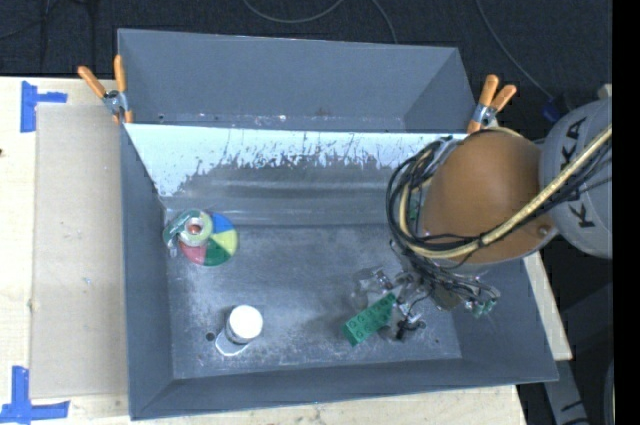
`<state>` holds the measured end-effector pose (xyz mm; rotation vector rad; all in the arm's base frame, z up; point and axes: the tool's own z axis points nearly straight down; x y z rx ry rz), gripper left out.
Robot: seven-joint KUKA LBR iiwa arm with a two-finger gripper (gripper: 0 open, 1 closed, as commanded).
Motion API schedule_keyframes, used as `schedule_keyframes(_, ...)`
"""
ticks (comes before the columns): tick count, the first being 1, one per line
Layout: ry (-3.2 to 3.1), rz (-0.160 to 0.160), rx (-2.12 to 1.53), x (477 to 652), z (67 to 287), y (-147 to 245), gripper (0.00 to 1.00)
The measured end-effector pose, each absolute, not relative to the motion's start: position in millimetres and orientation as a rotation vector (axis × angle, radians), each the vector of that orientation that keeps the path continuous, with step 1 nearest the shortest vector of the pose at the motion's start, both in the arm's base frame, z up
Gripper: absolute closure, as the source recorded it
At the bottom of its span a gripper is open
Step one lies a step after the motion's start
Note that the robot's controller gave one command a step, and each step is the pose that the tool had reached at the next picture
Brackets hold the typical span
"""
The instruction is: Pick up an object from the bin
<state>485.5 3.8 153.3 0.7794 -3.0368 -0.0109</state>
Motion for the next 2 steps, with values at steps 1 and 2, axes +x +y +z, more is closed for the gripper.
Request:
schedule_keyframes(1,-3.067,0.002,0.770,509.8,133,15,1.00)
schedule_keyframes(2,-3.036,-0.014,0.765,490.4,150,10,1.00)
